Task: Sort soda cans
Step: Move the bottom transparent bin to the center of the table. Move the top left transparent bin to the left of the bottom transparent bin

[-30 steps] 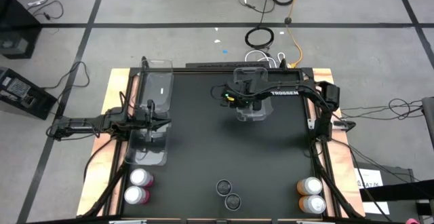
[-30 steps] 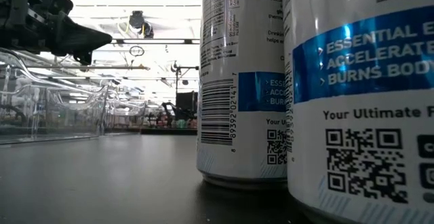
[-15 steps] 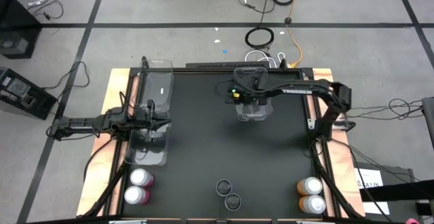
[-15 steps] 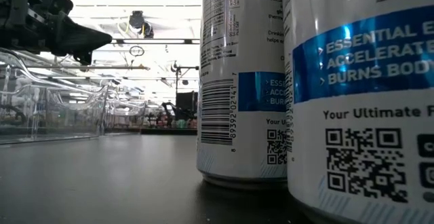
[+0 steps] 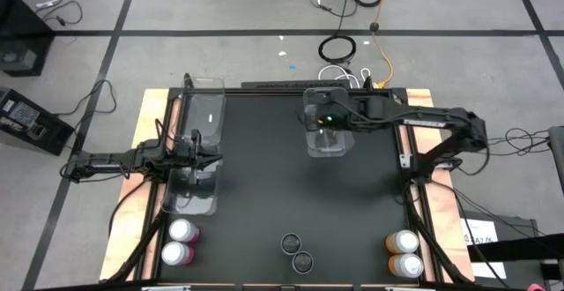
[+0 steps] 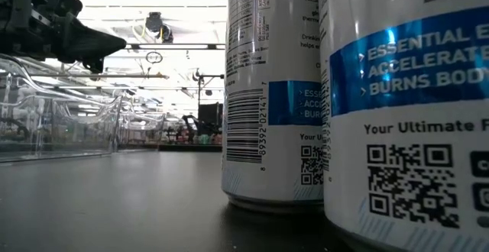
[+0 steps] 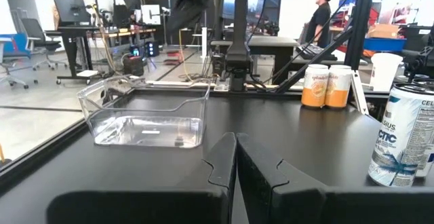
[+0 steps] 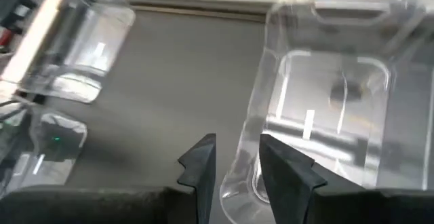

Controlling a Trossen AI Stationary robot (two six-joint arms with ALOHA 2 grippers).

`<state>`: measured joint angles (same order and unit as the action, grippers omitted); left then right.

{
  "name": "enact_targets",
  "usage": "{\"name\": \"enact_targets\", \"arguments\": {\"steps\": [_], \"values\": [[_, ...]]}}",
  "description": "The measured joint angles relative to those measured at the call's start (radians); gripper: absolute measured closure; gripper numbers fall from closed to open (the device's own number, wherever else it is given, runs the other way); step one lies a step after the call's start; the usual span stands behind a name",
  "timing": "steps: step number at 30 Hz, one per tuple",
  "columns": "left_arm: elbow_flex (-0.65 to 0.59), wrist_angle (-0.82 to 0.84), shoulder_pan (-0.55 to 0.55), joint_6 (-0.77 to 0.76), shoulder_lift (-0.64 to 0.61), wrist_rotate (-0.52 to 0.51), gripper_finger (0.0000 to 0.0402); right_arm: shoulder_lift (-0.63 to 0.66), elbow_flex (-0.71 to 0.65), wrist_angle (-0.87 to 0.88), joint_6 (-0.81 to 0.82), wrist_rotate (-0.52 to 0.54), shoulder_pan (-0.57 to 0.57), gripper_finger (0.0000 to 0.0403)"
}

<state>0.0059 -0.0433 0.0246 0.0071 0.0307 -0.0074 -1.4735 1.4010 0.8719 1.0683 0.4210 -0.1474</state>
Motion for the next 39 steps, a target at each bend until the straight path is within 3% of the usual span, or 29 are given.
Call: {"name": "enact_targets", "arguments": {"steps": [7,15,20,33,39], "values": [[0.0,0.0,0.0,-0.001,0.0,0.0,0.0377,0.057,0.0,0.002,-0.055,0.107,0.148,0.0296],[0.0,-0.067,0.0,-0.008,0.0,0.0,0.0377,0.06,0.0,0.056,0.03,0.248,0.288,0.0296],[0.0,-0.132,0.0,-0.103,0.0,0.0,0.0377,0.06,0.0,0.09,0.072,0.29,0.341,0.0296],[0.001,-0.133,0.0,-0.107,0.0,0.0,0.0377,0.06,0.0,0.109,0.107,0.318,0.406,0.0296],[0.089,-0.023,0.0,-0.156,0.018,-0.027,0.0377,0.06,-0.001,0.135,0.072,0.395,0.488,0.0296]]}}
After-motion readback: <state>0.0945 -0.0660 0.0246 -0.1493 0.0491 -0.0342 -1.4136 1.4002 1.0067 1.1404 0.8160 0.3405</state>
